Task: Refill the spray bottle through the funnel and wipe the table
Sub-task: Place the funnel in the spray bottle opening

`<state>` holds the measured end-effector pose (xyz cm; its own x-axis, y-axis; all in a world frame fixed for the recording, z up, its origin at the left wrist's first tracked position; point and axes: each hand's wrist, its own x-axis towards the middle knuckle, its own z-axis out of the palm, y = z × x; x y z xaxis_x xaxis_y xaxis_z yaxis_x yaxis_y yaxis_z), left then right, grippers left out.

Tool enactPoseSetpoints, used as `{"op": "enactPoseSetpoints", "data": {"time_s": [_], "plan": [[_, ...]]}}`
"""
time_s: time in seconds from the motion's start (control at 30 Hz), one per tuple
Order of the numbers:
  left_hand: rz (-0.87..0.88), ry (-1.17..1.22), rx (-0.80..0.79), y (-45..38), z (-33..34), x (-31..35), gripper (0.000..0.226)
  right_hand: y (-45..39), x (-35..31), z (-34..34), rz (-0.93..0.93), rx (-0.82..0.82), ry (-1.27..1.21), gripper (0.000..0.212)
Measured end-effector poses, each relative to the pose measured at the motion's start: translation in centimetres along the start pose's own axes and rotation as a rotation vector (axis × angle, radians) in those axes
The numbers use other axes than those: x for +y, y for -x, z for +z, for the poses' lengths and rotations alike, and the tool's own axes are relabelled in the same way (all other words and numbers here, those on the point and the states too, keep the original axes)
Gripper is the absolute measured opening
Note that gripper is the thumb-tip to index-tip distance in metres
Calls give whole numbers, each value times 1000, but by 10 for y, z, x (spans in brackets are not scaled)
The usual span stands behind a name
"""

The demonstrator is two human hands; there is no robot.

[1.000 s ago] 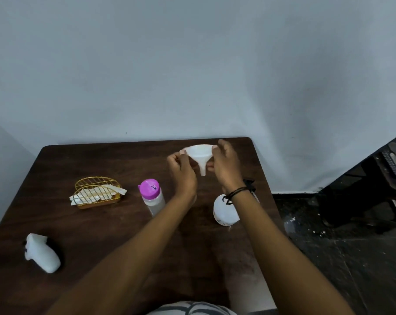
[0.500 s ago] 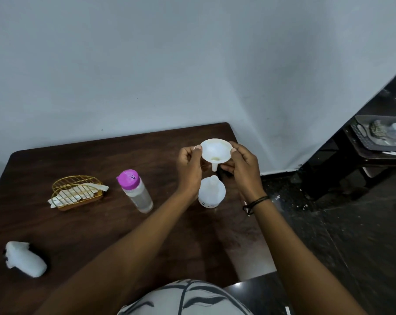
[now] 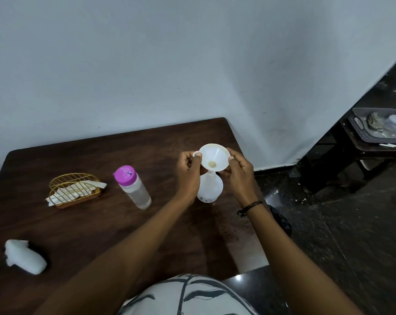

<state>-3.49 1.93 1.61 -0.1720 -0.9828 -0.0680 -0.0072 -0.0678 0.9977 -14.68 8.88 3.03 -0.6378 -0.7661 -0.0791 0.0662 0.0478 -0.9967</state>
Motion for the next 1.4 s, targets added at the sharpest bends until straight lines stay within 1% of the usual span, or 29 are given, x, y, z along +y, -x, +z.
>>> {"op": "enactPoseSetpoints", "data": {"time_s": [0.13,0.37,0.43,0.5,0.67,0.73,0.8,0.87,0.93,1.0,1.03,1.13,1.23,1.33,1.4], "plan": [[-10,-14,2,1,1,0,13,0,-1,1,-11,20,13,38],[-30,-5,-3,5,0,-7,12,4,8,0,-3,46,46,38],[-61,-5,-11,6,0,-10,11,6,11,1,17,41,50,36],[-112,-11,-33,5,0,-16,14,6,13,1,46,27,77,29],[-159,-26,-49,6,0,-18,20,9,9,-5,83,15,154,33],[-178,-26,-43,6,-1,-17,21,12,4,-5,34,69,287,35],[-178,-61,-19,7,-6,-14,23,15,-4,-2,-104,142,434,32],[-152,-111,9,7,-13,-7,24,16,-14,6,-270,164,541,26],[-103,-120,20,6,-23,3,21,19,-22,20,-427,118,608,22],[-12,-139,49,4,-37,18,15,21,-28,40,-543,40,590,19],[44,-154,62,3,-43,25,13,23,-30,49,-571,6,557,17],[183,-170,123,1,-66,44,8,27,-34,80,-592,-94,448,14],[291,-196,200,1,-94,54,6,30,-34,108,-591,-228,427,14],[407,-319,282,2,-124,50,5,34,-29,134,-599,-354,438,12],[447,-418,318,3,-138,40,5,33,-23,146,-601,-412,469,10]]}}
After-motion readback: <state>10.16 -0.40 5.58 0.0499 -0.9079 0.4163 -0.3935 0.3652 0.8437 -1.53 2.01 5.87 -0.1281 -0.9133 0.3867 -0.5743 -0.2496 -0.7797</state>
